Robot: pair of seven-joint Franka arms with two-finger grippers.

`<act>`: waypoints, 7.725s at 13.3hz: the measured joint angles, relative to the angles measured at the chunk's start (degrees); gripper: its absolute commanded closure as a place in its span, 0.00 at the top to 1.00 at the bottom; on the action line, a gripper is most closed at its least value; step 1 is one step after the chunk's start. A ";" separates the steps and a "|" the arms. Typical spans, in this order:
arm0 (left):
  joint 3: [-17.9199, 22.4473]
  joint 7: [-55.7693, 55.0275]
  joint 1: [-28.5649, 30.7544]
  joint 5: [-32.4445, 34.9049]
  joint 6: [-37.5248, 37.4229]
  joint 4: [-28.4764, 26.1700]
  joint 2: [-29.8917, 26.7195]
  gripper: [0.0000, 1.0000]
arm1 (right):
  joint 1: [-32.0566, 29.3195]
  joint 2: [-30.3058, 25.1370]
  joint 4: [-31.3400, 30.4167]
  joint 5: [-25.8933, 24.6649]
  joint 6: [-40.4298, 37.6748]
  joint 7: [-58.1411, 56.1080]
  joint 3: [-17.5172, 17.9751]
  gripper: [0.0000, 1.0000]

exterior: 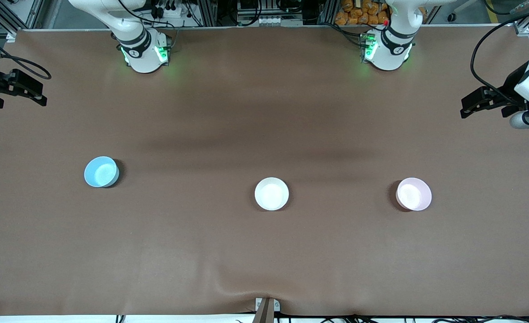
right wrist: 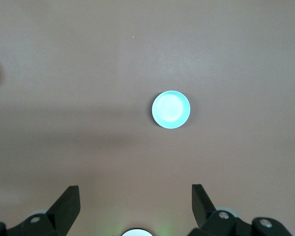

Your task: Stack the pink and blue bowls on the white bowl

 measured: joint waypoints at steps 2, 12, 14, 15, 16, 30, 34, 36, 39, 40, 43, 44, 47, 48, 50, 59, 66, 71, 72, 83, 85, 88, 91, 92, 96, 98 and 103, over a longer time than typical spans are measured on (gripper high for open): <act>0.02 0.00 0.31 0.00 0.00 -0.05 0.10 1.00 | 0.00 0.00 0.00 0.00 -0.01 0.00 0.00 1.00; 0.02 0.00 0.43 0.00 0.02 -0.05 0.27 1.00 | 0.00 0.05 0.00 0.00 -0.02 0.01 0.00 1.00; 0.02 0.00 0.43 0.00 0.02 -0.05 0.33 1.00 | 0.00 0.05 0.00 0.00 -0.02 0.01 0.00 1.00; 0.02 0.00 0.43 0.00 0.02 -0.05 0.35 1.00 | 0.00 0.05 0.00 0.00 -0.02 0.01 0.00 1.00; 0.02 0.00 0.43 0.00 0.02 -0.05 0.36 1.00 | 0.00 0.05 0.00 0.00 -0.02 0.01 0.00 1.00; 0.13 0.06 1.72 0.00 -0.08 0.02 0.22 1.00 | 0.00 0.05 0.00 0.00 -0.02 0.02 0.00 1.00; 0.13 0.08 1.76 0.00 -0.08 0.04 0.20 1.00 | 0.00 0.05 0.00 0.00 -0.02 0.02 0.00 1.00; 0.13 0.09 1.85 0.00 -0.08 0.04 0.20 1.00 | 0.00 0.05 0.00 0.00 -0.02 0.02 0.00 1.00; 0.14 0.09 2.47 0.00 -0.08 0.17 0.20 1.00 | 0.00 0.05 0.00 0.00 -0.02 0.02 0.00 1.00; 0.14 0.10 2.54 0.00 -0.08 0.20 0.20 1.00 | 0.00 0.05 0.00 0.00 -0.02 0.02 0.00 1.00; 0.14 0.14 2.61 0.00 -0.08 0.23 0.20 1.00 | 0.00 0.05 0.00 0.00 -0.02 0.02 0.00 1.00; 0.14 0.14 2.66 0.00 -0.08 0.23 0.20 1.00 | 0.00 0.05 0.00 0.00 -0.02 0.02 -0.01 1.00; 0.14 0.14 2.71 0.00 -0.08 0.28 0.20 1.00 | 0.00 0.05 0.00 0.00 -0.02 0.02 -0.03 1.00; 0.14 0.14 2.71 0.00 -0.08 0.28 0.20 1.00 | -0.01 0.06 0.00 0.00 -0.02 0.02 -0.04 1.00; 0.14 0.14 2.72 0.00 0.00 0.22 0.40 1.00 | -0.02 0.07 0.00 0.00 -0.02 0.02 -0.05 1.00; 2.04 0.43 5.51 1.15 21.51 -0.87 22.85 1.00 | -0.08 0.17 -0.08 0.00 -0.01 0.01 -0.11 1.00; 1.65 0.53 5.69 1.15 29.74 -0.80 35.41 1.00 | -0.16 0.18 -0.09 0.00 -0.01 0.01 -0.13 1.00; 1.26 0.32 4.96 1.15 34.19 -5.19 36.31 0.67 | -0.17 0.18 -0.10 0.00 -0.01 0.01 -0.13 1.00; 1.28 0.15 5.07 0.99 35.02 -5.63 36.64 0.61 | -0.17 0.18 -0.10 0.00 -0.01 0.01 -0.13 1.00; 1.19 -0.03 5.39 -1.46 36.37 -5.60 37.82 0.00 | -0.17 0.39 -0.10 0.00 -0.02 0.00 -0.12 1.00; 0.31 0.07 5.28 -1.50 36.37 -4.97 37.13 0.00 | -0.21 0.44 -0.11 0.00 -0.05 0.00 -0.15 1.00; -5.70 -0.09 4.92 -1.64 36.32 -3.79 35.03 0.00 | -0.28 0.56 -0.12 0.00 -0.06 0.00 -0.18 1.00; -11.52 -2.48 2.45 -1.66 36.19 -0.99 34.42 0.00 | -0.30 0.64 -0.13 0.00 -0.06 0.00 -0.19 1.00; -12.15 -5.03 0.31 -1.69 36.18 -0.18 34.51 0.00 | -0.30 0.65 -0.13 0.00 -0.06 0.00 -0.18 1.00; -12.10 -23.01 -11.54 -1.73 36.36 6.99 38.79 0.00 | -0.33 0.66 -0.12 0.00 -0.03 0.00 -0.20 1.00; -11.97 -28.27 -15.21 -1.73 37.61 9.91 41.68 0.00 | -0.36 0.66 -0.12 0.00 -0.04 0.00 -0.21 1.00; -10.88 -42.67 -22.06 -1.73 44.55 12.11 47.13 0.00 | -0.39 0.89 -0.13 0.00 -0.05 0.00 -0.23 1.00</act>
